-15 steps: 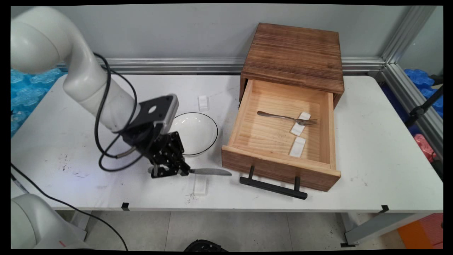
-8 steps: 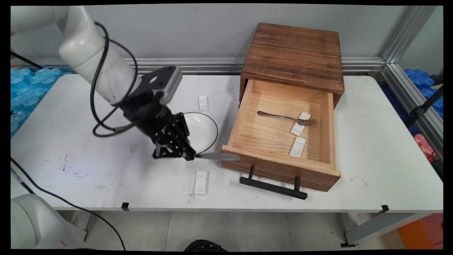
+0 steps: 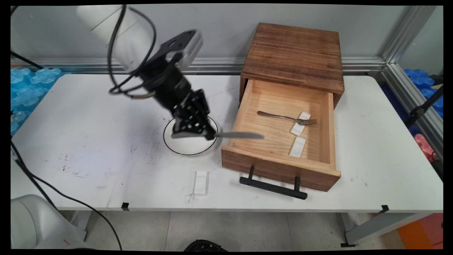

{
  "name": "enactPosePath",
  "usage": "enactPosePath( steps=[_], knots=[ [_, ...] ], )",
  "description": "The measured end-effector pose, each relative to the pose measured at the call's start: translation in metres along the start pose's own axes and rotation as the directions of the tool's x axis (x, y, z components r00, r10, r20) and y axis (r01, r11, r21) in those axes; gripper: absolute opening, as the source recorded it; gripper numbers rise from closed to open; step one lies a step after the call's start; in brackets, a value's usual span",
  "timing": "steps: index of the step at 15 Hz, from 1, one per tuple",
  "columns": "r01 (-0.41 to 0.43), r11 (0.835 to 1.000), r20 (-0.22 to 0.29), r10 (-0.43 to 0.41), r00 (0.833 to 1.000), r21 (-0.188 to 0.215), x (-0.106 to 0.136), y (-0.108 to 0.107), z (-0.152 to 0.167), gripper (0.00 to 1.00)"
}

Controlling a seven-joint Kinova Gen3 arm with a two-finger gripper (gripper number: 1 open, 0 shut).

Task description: Place the picked object into the drawer

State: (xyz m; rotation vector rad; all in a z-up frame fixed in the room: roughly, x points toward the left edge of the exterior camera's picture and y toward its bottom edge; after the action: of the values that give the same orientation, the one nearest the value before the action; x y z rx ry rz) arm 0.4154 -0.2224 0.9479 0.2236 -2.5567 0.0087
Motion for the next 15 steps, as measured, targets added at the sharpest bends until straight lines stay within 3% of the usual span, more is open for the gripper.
enactPosePath(
  steps=[7,15],
  knots=[
    [-0.062,0.998,-0.048,0.062,0.997,-0.009,0.050,-0.051,0.003,0.00],
    [-0.113,0.993,-0.066,0.114,0.991,0.018,0.087,-0.099,0.043,0.00]
  ],
)
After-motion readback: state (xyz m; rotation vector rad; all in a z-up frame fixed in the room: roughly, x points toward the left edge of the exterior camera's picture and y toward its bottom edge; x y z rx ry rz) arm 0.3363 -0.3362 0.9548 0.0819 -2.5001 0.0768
